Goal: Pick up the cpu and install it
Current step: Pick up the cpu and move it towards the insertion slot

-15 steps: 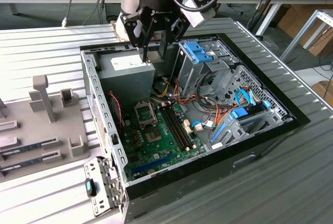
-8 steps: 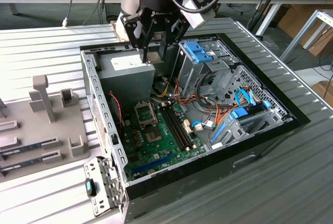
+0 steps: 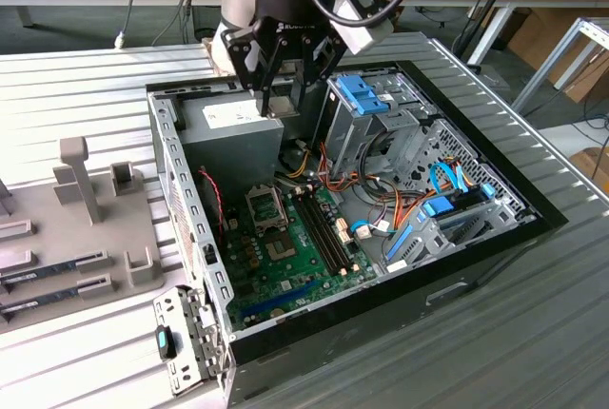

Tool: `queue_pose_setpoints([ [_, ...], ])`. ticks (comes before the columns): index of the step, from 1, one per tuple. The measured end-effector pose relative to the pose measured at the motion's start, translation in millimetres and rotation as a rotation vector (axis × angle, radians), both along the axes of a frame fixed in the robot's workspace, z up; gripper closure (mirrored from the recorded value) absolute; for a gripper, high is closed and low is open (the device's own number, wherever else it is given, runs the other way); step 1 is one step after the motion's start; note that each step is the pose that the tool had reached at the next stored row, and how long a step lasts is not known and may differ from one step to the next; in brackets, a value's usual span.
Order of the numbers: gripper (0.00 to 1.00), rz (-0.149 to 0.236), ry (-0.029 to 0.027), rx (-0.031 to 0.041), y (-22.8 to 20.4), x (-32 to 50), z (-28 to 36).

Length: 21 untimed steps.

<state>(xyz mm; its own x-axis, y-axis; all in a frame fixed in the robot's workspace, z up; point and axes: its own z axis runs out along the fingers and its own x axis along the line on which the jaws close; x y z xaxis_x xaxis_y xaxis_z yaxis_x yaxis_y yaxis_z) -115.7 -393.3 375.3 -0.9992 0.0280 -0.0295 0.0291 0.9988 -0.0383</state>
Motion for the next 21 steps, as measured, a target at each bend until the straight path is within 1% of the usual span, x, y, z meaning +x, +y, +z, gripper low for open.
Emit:
queue_pose_setpoints([
  [6, 0.53, 0.000, 0.0000, 0.0000, -1.3, 0.1, -2.0],
  [11, 0.53, 0.000, 0.0000, -0.0001, -4.1, 0.1, -3.3],
  [16, 0.53, 0.000, -0.0001, 0.0001, -8.2, 0.1, -4.6],
  [21, 0.53, 0.000, -0.0001, 0.0001, -11.4, 0.1, -5.7],
])
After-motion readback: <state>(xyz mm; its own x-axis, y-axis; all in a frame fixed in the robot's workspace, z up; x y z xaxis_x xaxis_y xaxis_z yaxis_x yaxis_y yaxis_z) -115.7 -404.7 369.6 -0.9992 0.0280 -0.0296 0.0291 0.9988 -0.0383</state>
